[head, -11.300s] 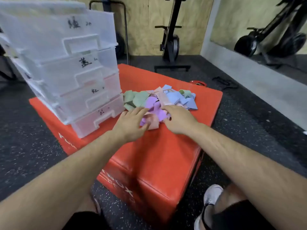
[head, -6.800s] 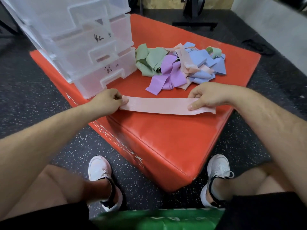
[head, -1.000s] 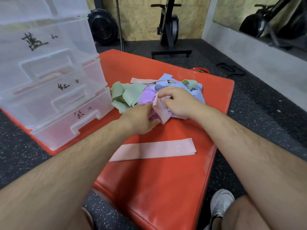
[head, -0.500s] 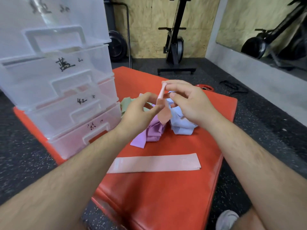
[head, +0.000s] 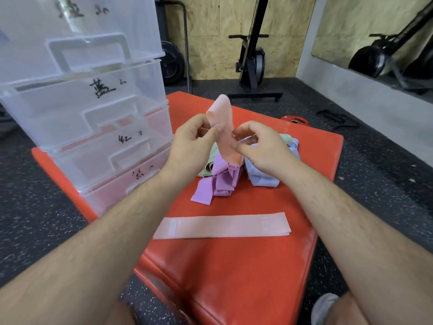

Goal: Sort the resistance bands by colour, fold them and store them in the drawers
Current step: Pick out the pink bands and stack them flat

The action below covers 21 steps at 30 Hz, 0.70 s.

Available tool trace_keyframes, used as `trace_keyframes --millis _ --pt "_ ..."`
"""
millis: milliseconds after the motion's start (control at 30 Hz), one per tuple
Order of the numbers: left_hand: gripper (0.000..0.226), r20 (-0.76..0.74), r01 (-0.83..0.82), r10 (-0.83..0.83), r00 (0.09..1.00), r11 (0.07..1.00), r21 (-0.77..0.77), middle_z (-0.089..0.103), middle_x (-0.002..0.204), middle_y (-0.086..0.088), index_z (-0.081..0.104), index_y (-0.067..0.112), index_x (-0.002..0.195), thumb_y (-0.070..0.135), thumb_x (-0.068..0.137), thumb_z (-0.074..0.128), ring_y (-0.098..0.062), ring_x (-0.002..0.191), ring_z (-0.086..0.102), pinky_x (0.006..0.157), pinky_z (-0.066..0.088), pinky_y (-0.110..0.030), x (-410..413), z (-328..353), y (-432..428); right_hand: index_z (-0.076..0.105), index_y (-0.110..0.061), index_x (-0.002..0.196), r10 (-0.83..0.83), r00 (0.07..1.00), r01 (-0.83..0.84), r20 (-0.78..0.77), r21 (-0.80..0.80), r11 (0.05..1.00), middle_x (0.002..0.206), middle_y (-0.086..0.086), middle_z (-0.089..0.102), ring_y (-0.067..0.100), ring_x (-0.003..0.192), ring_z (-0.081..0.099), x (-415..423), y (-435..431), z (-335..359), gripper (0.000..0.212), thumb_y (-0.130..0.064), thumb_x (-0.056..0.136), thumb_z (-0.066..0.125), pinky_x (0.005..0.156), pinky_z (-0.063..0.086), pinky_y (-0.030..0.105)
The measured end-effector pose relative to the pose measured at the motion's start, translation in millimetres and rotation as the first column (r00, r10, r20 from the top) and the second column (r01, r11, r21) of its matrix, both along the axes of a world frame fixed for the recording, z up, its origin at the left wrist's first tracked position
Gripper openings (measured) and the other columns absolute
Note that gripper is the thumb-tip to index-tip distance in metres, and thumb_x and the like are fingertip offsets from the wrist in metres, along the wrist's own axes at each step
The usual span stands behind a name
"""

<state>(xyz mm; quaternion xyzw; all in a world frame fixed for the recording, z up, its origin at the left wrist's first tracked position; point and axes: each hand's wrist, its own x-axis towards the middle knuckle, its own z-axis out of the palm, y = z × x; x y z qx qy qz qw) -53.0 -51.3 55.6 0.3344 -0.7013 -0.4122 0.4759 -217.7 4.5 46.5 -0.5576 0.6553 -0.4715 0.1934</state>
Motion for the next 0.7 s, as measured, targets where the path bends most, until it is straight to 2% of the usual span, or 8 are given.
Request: trace_keyframes --millis 100,167,233,367,467,533,633,700 --pt "0.018 -0.044 0.014 -0.014 0.999 1.0 -0.001 0.056 0.081 -0.019 0.061 0.004 0.093 0.022 0.095 0.062 -0.019 0.074 0.049 0.065 0.047 -0.046 3.3 4.8 1.6 0.056 -0.024 0.126 -0.002 0.997 0.006 -0.076 0.048 0.999 0.121 -0.012 0.058 0.008 0.104 0.059 -5.3 -2.7 -3.5 0.042 -0.024 0.088 0.073 0.066 0.043 0.001" --pt "0.024 -0.063 0.032 -0.033 0.997 0.999 -0.021 0.051 0.078 -0.02 0.057 -0.003 0.095 0.02 0.097 0.061 -0.018 0.072 0.046 0.062 0.043 -0.038 5.1 8.2 3.0 0.053 -0.024 0.133 0.036 0.996 -0.027 -0.078 0.109 0.994 0.115 -0.013 0.059 0.01 0.104 0.059 -8.5 -6.0 -10.3 0.049 -0.015 0.088 0.071 0.073 0.049 0.008" --pt "0.029 -0.097 0.027 -0.03 0.995 0.999 -0.028 0.049 0.079 -0.023 0.054 -0.008 0.096 0.02 0.097 0.06 -0.018 0.073 0.046 0.063 0.043 -0.036 6.1 11.0 3.5 0.06 -0.023 0.126 0.038 0.995 -0.029 -0.088 0.11 0.994 0.104 -0.01 0.065 0.012 0.097 0.063 -11.4 -9.7 -16.8 0.039 -0.011 0.09 0.067 0.071 0.054 0.015" --pt "0.025 -0.126 -0.048 0.049 0.991 0.999 0.012 0.057 0.078 -0.002 0.057 -0.003 0.095 0.022 0.097 0.06 -0.01 0.071 0.054 0.064 0.044 -0.027 8.4 10.2 -1.1 0.072 -0.021 0.097 -0.116 0.991 0.109 -0.068 -0.099 0.989 0.088 -0.011 0.072 0.002 0.079 0.064 -11.1 -10.2 -8.8 0.01 -0.015 0.093 0.065 0.069 0.046 0.011" --pt "0.018 -0.045 -0.171 0.174 0.984 0.984 0.052 0.058 0.077 0.0 0.053 0.01 0.082 0.021 0.094 0.059 -0.008 0.069 0.051 0.064 0.043 -0.026 8.6 2.8 -9.8 0.072 -0.02 0.092 -0.148 0.989 0.138 -0.024 -0.242 0.96 0.087 -0.008 0.072 0.01 0.083 0.065 -5.5 -3.8 6.2 0.008 -0.025 0.094 0.066 0.074 0.052 0.027" --pt "0.005 0.046 -0.263 0.26 0.965 0.962 0.079 0.061 0.087 0.004 0.059 0.016 0.093 0.021 0.091 0.061 -0.007 0.075 0.053 0.07 0.044 -0.024 9.3 -0.5 -15.0 0.072 -0.02 0.094 -0.181 0.983 0.171 -0.004 -0.315 0.934 0.089 -0.006 0.072 0.013 0.085 0.065 -3.0 0.7 14.8 0.008 -0.02 0.092 0.063 0.078 0.053 0.035" --pt "0.05 0.24 -0.279 0.247 0.939 0.954 0.109 0.053 0.118 0.002 0.051 0.019 0.125 0.017 0.08 0.07 -0.012 0.099 0.055 0.083 0.049 -0.028 11.7 -4.6 -19.1 0.071 -0.022 0.097 -0.182 0.982 0.191 0.058 -0.336 0.922 0.081 -0.002 0.07 0.016 0.074 0.065 -0.1 7.4 23.3 0.016 -0.015 0.091 0.059 0.07 0.055 0.04" --pt "0.066 0.268 -0.199 0.194 0.944 0.98 -0.006 0.043 0.128 0.002 0.044 0.023 0.132 0.009 0.072 0.066 -0.017 0.111 0.05 0.096 0.047 -0.033 11.4 -3.0 -11.4 0.071 -0.021 0.099 -0.17 0.984 0.176 0.048 -0.325 0.929 0.08 -0.006 0.069 0.008 0.069 0.062 0.4 10.0 24.9 0.02 -0.011 0.091 0.057 0.069 0.055 0.035"
